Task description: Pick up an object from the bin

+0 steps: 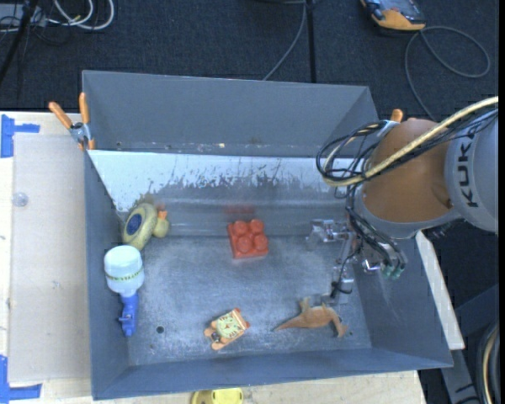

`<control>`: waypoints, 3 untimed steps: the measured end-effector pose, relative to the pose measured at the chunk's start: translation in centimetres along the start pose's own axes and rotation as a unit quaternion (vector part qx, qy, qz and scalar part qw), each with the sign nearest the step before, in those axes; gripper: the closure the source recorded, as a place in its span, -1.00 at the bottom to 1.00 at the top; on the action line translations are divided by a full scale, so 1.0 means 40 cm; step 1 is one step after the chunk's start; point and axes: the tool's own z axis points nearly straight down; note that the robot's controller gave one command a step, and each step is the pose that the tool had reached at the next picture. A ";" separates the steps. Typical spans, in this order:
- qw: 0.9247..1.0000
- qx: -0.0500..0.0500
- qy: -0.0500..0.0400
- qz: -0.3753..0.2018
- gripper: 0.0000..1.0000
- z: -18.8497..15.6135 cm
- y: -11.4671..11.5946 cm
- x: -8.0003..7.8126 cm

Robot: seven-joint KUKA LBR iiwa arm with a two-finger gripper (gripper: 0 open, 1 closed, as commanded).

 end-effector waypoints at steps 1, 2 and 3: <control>0.999 0.001 -0.001 -0.039 -1.00 0.112 -0.020 0.071; 0.999 0.001 0.001 -0.050 -1.00 0.149 -0.016 0.097; 0.995 0.002 -0.003 -0.099 1.00 0.154 -0.094 0.044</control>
Offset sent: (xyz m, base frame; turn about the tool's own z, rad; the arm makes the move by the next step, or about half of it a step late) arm -0.0358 -0.0032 -0.0675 0.0478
